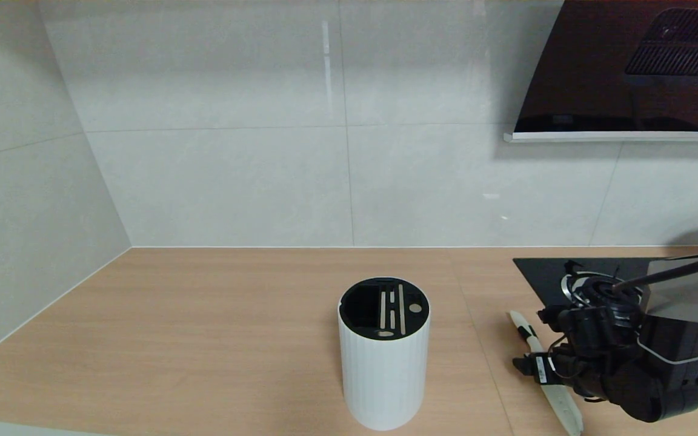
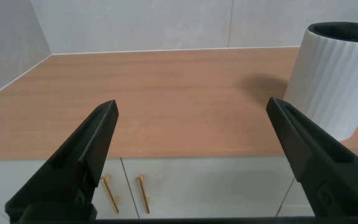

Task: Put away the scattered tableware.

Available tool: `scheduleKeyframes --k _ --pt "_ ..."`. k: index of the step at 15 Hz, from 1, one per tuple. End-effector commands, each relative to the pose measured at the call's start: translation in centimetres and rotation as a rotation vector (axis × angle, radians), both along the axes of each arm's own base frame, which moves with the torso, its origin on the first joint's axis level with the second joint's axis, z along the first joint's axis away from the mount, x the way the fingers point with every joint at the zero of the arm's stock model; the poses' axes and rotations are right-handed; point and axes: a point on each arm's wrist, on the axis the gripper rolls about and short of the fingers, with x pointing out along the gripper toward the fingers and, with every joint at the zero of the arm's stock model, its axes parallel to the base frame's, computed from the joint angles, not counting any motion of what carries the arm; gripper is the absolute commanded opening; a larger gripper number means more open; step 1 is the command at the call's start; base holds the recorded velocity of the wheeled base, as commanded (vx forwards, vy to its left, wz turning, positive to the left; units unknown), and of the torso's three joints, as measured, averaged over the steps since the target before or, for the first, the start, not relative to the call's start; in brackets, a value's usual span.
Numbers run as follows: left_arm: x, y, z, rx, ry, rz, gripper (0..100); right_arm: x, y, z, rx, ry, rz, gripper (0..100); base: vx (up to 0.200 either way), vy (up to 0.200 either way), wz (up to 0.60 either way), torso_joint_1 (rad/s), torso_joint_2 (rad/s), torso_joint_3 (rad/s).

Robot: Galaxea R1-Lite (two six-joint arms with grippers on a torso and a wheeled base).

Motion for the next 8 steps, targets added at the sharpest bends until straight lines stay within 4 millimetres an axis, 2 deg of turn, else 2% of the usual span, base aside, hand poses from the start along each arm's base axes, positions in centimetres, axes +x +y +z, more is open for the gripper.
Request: scheduleKeyframes --k 1,8 --pt "0.00 0.00 0.00 0.000 0.000 0.001 100 -0.06 0.06 -0.28 -0.003 0.009 0.004 0 0.000 0.000 0.00 0.000 0.00 0.000" --pt "0.00 0.00 0.00 0.000 0.000 0.001 100 -0.03 0.52 -0.58 -0.031 -0.004 -0.007 0 0.000 0.000 0.00 0.000 0.00 0.000"
